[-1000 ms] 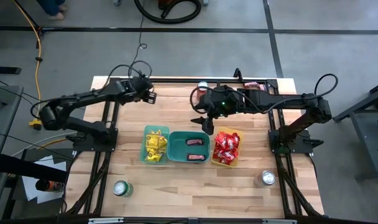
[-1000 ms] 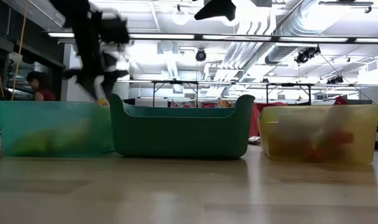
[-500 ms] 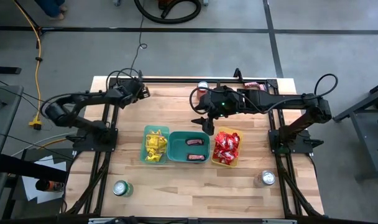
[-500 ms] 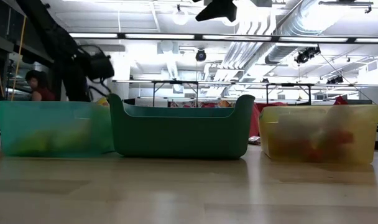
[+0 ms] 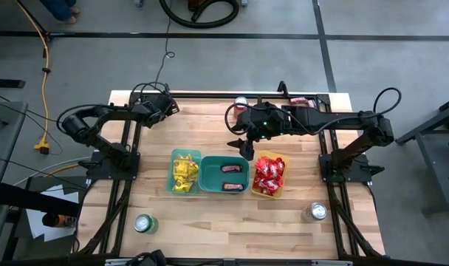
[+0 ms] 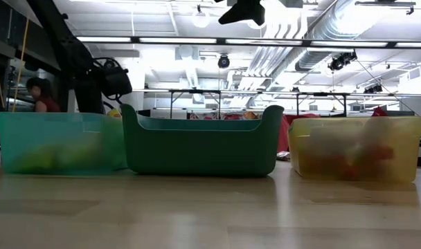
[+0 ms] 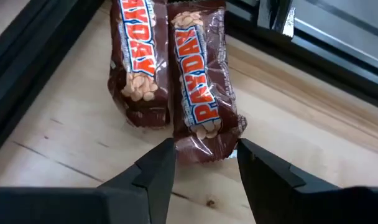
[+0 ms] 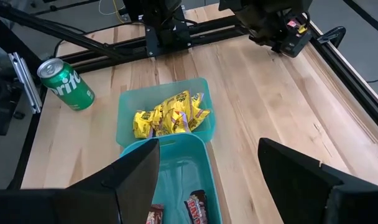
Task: Sort candy
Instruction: Put the brown chocolate into the green bin
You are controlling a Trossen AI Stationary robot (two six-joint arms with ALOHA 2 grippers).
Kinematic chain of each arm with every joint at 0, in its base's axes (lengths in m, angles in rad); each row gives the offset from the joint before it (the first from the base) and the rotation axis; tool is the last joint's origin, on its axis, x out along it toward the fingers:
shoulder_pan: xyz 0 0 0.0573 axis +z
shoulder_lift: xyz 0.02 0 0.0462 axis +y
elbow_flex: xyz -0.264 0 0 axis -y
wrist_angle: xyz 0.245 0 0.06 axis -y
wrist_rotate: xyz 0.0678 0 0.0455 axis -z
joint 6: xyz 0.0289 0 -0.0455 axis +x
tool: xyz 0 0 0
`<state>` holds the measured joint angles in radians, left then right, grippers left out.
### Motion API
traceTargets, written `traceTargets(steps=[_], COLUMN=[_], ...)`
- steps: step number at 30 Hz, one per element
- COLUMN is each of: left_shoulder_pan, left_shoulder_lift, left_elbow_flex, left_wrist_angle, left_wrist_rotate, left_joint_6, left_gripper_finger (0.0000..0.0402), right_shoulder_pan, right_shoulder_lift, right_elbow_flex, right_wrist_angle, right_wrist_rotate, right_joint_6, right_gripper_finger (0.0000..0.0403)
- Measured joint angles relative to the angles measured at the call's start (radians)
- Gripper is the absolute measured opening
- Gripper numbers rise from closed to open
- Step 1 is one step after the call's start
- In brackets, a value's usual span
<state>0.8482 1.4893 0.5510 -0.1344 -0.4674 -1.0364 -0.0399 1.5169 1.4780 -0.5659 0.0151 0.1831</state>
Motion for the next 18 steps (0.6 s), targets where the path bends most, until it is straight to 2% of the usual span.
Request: traceTargets(steps=[4, 9, 14, 18], left_shoulder_pan=[-0.01, -0.022, -0.042, -0.084], left_shoulder_lift=[0.015, 0.023, -0.018, -0.12], left_elbow_flex=[0.0, 0.0, 0.0, 0.0], left_wrist_angle=[-0.001, -0.015, -0.002, 0.006], left_wrist_rotate=[-0.012, 0.049, 0.133, 0.191], left_joint_6=[0.003, 0.046, 0.121, 0.193], left_gripper_finger=[0.0121, 0.0015, 0.0002, 0.0], right_shoulder_pan=[0.001, 0.001, 0.001, 0.001], right_shoulder_lift=[0.0, 0.0, 0.0, 0.0], right_elbow_flex=[0.0, 0.0, 0.0, 0.0], right_wrist_angle=[0.0, 0.0, 0.0, 0.0], right_wrist_rotate=[0.0, 0.0, -0.012, -0.012], right_joint_6=[0.001, 0.02, 0.019, 0.018], right_gripper_finger=[0.0268, 0.0268, 0.0268, 0.0268])
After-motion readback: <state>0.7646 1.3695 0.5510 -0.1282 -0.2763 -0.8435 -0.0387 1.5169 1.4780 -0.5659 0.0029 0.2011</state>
